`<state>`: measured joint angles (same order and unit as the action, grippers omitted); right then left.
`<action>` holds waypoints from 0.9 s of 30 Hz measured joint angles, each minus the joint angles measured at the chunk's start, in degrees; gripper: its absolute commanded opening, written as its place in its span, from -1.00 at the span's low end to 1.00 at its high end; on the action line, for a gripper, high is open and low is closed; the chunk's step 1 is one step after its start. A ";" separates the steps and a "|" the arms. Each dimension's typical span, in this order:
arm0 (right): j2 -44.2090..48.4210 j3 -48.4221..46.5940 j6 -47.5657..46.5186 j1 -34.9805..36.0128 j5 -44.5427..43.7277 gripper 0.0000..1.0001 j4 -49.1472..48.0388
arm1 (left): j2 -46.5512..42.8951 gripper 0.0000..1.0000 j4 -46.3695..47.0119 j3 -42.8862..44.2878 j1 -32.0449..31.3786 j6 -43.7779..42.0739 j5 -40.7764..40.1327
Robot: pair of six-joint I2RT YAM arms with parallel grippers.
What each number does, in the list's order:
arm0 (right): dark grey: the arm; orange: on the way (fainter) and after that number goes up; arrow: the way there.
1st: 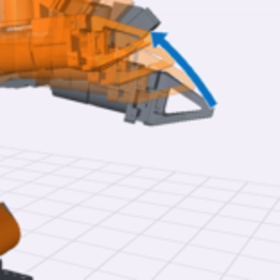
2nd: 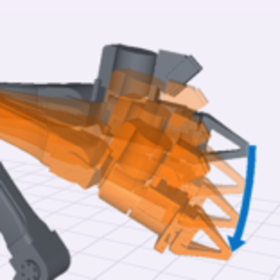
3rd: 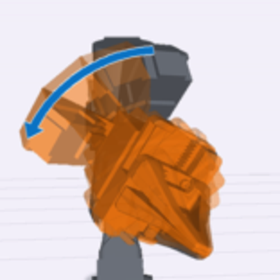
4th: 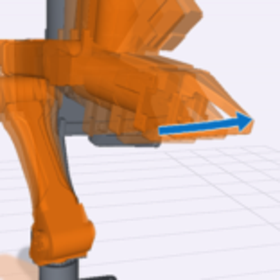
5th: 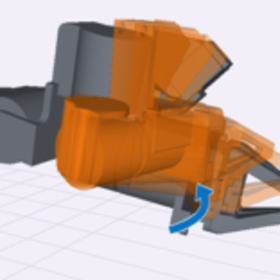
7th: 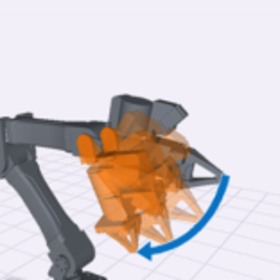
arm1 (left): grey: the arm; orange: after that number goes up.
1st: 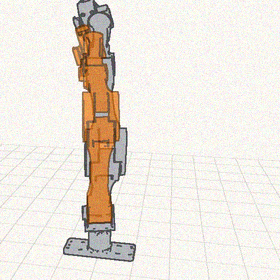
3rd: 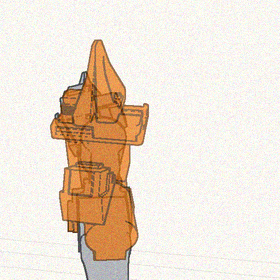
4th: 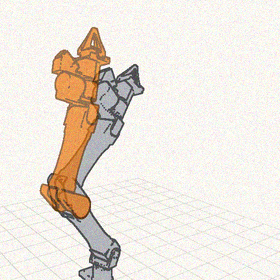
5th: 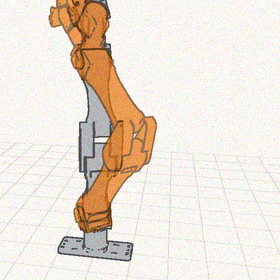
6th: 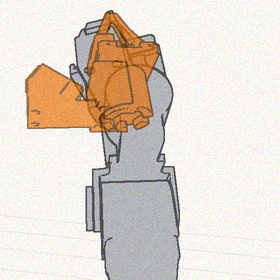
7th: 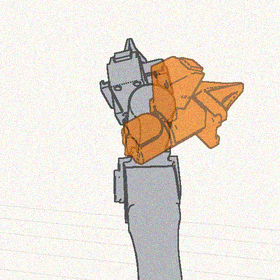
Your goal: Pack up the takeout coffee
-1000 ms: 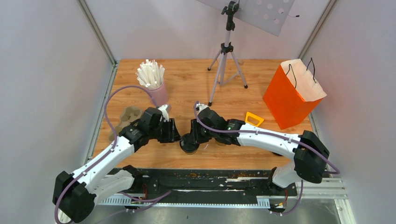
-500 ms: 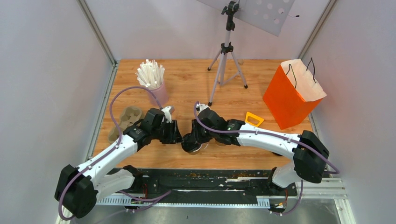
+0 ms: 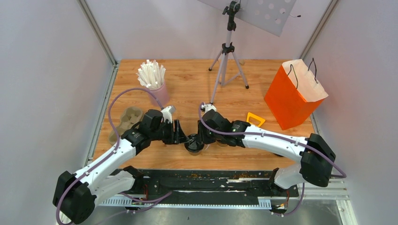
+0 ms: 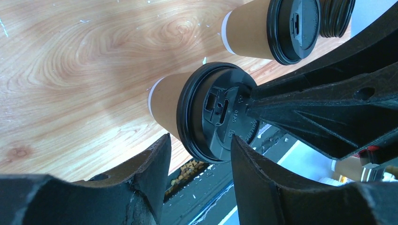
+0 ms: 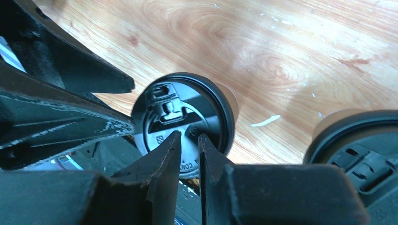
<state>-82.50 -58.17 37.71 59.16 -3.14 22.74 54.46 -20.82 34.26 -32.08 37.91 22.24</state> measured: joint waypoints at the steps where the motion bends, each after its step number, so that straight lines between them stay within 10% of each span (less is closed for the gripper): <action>1: 0.42 0.42 -0.13 0.00 -0.33 -0.59 0.44 | 0.00 0.13 0.13 -0.17 0.00 0.22 0.20; 27: 1.81 2.10 -0.76 -0.11 1.68 -0.63 0.55 | 2.40 -0.07 0.13 -1.05 0.00 0.39 0.17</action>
<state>-80.68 -56.07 36.95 59.05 -1.45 23.29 56.86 -20.69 33.21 -32.08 38.30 22.41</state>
